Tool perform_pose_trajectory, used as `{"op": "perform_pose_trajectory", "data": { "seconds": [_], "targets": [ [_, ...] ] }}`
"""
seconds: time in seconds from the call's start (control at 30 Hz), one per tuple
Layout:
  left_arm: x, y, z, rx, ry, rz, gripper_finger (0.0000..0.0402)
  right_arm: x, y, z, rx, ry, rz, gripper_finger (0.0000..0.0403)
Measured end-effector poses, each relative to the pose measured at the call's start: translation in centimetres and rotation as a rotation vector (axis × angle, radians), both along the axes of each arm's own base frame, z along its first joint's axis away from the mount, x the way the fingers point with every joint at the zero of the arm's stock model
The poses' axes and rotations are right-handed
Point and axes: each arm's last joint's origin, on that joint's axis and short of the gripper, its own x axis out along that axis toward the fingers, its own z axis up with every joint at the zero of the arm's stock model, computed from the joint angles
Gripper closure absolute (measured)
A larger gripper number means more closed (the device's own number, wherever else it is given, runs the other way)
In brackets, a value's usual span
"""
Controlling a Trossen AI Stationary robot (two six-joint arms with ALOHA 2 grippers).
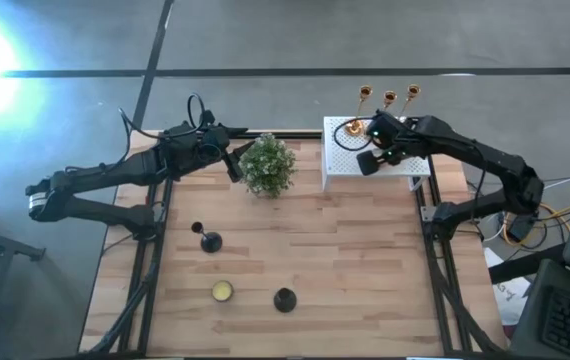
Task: Pick & Place candle stick holders
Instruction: Put the orange scented candle on the shelf, then put the bottom black candle holder on the shelf
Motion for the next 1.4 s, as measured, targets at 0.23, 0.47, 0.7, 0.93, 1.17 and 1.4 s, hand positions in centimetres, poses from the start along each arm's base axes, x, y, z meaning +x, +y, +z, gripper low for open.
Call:
{"op": "perform_pose_trajectory", "data": {
  "seconds": [0.23,0.47,0.7,0.93,1.17,1.4],
  "targets": [
    [0.0,0.0,0.0,0.0,0.0,0.001,0.0223,-2.2,1.7,2.5,-0.074,-0.122,0.014,0.0051],
    [0.0,0.0,0.0,0.0,0.0,0.001,0.0223,-3.7,5.2,5.5,-0.174,-0.36,0.161,0.0051],
    [0.0,0.0,0.0,0.0,0.0,0.001,0.0223,-3.2,9.1,8.4,-0.263,-0.645,0.541,0.0051],
    [0.0,0.0,0.0,0.0,0.0,0.0,0.0223,-1.3,13.3,8.5,-0.262,-0.702,0.862,0.0055],
    [0.0,0.0,0.0,0.0,0.0,0.0,0.0223,0.8,17.1,6.4,-0.161,-0.607,1.039,0.0079],
    [0.0,0.0,0.0,0.0,0.0,0.0,0.0223,3.6,20.5,2.3,-0.072,-0.478,1.105,0.011]
  ]
}}
